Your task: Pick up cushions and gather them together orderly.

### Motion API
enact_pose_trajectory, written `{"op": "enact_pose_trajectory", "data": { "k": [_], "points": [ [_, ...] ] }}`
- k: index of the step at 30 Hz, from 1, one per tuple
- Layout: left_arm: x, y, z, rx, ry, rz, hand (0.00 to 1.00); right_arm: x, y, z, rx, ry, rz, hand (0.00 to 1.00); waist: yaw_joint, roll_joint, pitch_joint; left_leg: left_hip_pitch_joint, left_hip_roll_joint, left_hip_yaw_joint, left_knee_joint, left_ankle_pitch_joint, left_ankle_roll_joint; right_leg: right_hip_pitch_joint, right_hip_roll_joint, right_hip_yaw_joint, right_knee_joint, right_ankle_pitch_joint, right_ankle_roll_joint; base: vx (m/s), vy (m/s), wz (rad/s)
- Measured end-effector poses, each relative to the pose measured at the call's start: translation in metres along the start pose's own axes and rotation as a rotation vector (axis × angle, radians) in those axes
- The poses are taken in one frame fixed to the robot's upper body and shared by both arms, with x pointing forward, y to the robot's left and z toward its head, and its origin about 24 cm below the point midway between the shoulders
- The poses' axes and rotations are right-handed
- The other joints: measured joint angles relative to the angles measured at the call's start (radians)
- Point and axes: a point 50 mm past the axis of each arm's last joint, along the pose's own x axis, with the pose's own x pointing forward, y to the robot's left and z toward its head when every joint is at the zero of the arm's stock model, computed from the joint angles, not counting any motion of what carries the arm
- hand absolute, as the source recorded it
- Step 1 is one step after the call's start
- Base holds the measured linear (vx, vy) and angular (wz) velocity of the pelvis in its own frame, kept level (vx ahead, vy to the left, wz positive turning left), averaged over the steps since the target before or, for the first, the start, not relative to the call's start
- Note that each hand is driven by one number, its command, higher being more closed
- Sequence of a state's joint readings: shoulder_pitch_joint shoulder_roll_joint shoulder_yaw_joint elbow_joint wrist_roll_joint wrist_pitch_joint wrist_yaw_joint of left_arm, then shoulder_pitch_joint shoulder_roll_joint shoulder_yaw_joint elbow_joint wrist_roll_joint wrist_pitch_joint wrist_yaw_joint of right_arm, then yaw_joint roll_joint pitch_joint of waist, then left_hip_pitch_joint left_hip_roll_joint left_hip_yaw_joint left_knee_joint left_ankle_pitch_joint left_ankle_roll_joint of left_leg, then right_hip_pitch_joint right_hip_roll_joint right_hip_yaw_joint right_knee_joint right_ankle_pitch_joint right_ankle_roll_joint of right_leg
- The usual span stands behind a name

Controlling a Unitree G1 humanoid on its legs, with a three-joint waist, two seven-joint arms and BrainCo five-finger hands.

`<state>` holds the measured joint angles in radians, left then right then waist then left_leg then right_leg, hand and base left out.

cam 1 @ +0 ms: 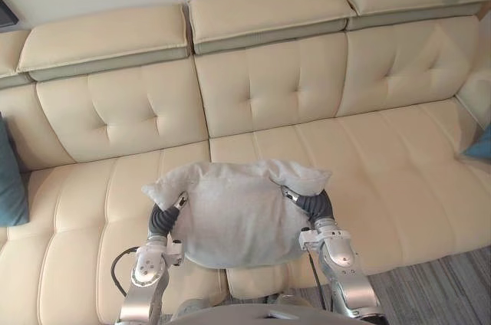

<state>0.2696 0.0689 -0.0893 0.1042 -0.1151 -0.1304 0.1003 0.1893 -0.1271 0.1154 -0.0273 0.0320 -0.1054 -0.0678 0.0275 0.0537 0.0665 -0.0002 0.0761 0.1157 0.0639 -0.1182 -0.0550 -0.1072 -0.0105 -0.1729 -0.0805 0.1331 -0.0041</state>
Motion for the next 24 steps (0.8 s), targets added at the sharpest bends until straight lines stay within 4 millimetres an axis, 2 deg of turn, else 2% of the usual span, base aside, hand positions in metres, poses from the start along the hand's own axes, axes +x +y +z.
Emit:
{"op": "enact_pose_trajectory", "data": {
  "k": [2,4,5,6,7,8,9,10,11,12,13,14,16,17,20,21,23,24],
  "points": [
    [0.000,0.001,0.000,0.000,0.000,0.004,1.00,0.000,0.001,0.000,0.001,-0.002,0.003,1.00,0.006,-0.006,0.000,-0.009,-0.001,0.017,-0.002,0.000,0.000,-0.017,0.000,0.018,0.000,0.017,0.001,-0.13,0.017,-0.30],
    [0.001,0.003,0.002,0.003,-0.006,0.013,1.00,0.001,0.004,0.001,0.003,-0.006,0.013,1.00,0.013,-0.027,0.010,-0.029,-0.003,0.047,0.012,-0.001,0.001,-0.039,-0.003,0.040,0.000,0.036,0.008,-0.17,0.005,-0.37],
    [0.005,0.006,0.006,0.014,-0.021,0.019,1.00,0.002,0.007,0.003,0.007,-0.013,0.021,1.00,0.018,-0.050,0.014,-0.068,-0.010,0.060,0.054,-0.005,0.005,-0.074,-0.007,0.052,0.016,0.053,0.022,-0.16,0.004,-0.29],
    [0.007,0.007,0.008,0.017,-0.031,0.023,1.00,0.003,0.008,0.005,0.007,-0.022,0.023,1.00,0.019,-0.059,0.012,-0.095,-0.010,0.068,0.077,-0.005,0.007,-0.109,-0.008,0.061,0.043,0.058,0.030,-0.27,0.001,-0.42],
    [0.012,0.007,0.013,0.014,-0.051,0.037,1.00,0.007,0.008,0.011,0.005,-0.048,0.028,1.00,0.024,-0.062,0.011,-0.142,0.009,0.081,0.100,0.010,0.027,-0.172,-0.007,0.087,0.078,0.078,0.092,-0.21,-0.001,-0.34],
    [0.014,0.007,0.016,0.007,-0.061,0.043,1.00,0.011,0.009,0.016,0.004,-0.068,0.030,1.00,0.022,-0.056,0.019,-0.157,0.019,0.088,0.088,0.022,0.029,-0.224,-0.013,0.083,0.221,-0.024,0.079,-0.19,0.006,-0.09],
    [0.018,0.006,0.020,0.009,-0.074,0.043,1.00,0.011,0.010,0.016,0.015,-0.067,0.025,1.00,0.013,-0.066,0.024,-0.148,0.014,0.074,0.070,0.048,0.026,-0.257,-0.051,0.071,0.497,-0.204,0.022,-0.12,-0.020,0.23],
    [0.016,0.008,0.019,0.003,-0.072,0.057,1.00,0.011,0.012,0.014,0.020,-0.061,0.029,1.00,0.013,-0.064,0.031,-0.128,0.006,0.058,0.057,0.063,0.021,-0.203,-0.081,0.068,0.579,-0.286,0.062,-0.10,-0.042,0.40],
    [0.015,0.009,0.018,-0.001,-0.070,0.064,1.00,0.011,0.013,0.014,0.022,-0.060,0.032,1.00,0.013,-0.066,0.031,-0.126,0.002,0.049,0.056,0.068,0.018,-0.172,-0.092,0.072,0.577,-0.310,0.072,-0.10,-0.120,0.45],
    [0.015,0.010,0.019,-0.007,-0.074,0.071,1.00,0.011,0.016,0.016,0.026,-0.067,0.040,1.00,0.016,-0.087,0.028,-0.134,-0.004,0.024,0.057,0.079,0.009,-0.118,-0.098,0.088,0.538,-0.347,0.082,-0.18,-0.194,0.66],
    [0.015,0.010,0.023,-0.016,-0.091,0.074,1.00,0.012,0.017,0.019,0.036,-0.084,0.040,1.00,0.024,-0.098,0.025,-0.167,-0.012,-0.009,0.057,0.102,-0.003,-0.094,-0.092,0.093,0.458,-0.373,0.069,-0.21,-0.192,0.89],
    [0.015,0.007,0.027,-0.032,-0.107,0.071,1.00,0.012,0.014,0.024,0.022,-0.102,0.039,1.00,0.035,-0.068,0.038,-0.211,0.010,-0.037,0.058,0.125,-0.010,-0.091,-0.069,0.044,0.403,-0.348,0.044,-0.21,-0.152,0.78],
    [0.007,0.007,0.029,-0.053,-0.122,0.079,1.00,0.009,0.013,0.027,0.017,-0.116,0.040,1.00,0.039,-0.036,0.054,-0.248,0.043,-0.065,0.056,0.155,-0.019,-0.087,-0.037,-0.007,0.363,-0.318,0.020,-0.23,-0.134,0.62],
    [0.005,0.008,0.030,-0.057,-0.126,0.080,1.00,0.007,0.012,0.026,0.019,-0.113,0.038,1.00,0.044,-0.029,0.056,-0.258,0.052,-0.063,0.057,0.161,-0.017,-0.086,-0.035,-0.031,0.362,-0.315,0.014,-0.23,-0.143,0.85],
    [0.000,0.005,0.037,-0.077,-0.155,0.070,1.00,-0.005,0.010,0.027,0.025,-0.115,0.015,1.00,0.035,-0.015,0.060,-0.272,0.128,0.122,0.088,0.145,-0.006,-0.072,-0.051,-0.118,0.378,-0.312,-0.002,-0.10,-0.047,0.75],
    [-0.001,0.001,0.040,-0.084,-0.168,0.059,1.00,-0.008,0.008,0.030,0.026,-0.125,0.002,1.00,0.031,-0.015,0.060,-0.276,0.155,0.208,0.143,0.126,0.027,-0.074,-0.074,-0.134,0.390,-0.315,-0.004,-0.06,0.035,0.55],
    [-0.004,0.000,0.042,-0.092,-0.178,0.055,1.00,-0.012,0.007,0.036,0.028,-0.148,-0.009,1.00,0.029,-0.009,0.057,-0.261,0.160,0.245,0.212,0.091,0.043,-0.093,-0.094,-0.126,0.422,-0.325,0.004,-0.07,0.110,0.16],
    [-0.005,-0.001,0.045,-0.094,-0.189,0.049,1.00,-0.014,0.007,0.040,0.034,-0.164,-0.013,1.00,0.026,-0.007,0.058,-0.265,0.153,0.264,0.218,0.089,0.033,-0.110,-0.106,-0.116,0.454,-0.338,0.017,-0.12,0.166,-0.05]
  ]
}}
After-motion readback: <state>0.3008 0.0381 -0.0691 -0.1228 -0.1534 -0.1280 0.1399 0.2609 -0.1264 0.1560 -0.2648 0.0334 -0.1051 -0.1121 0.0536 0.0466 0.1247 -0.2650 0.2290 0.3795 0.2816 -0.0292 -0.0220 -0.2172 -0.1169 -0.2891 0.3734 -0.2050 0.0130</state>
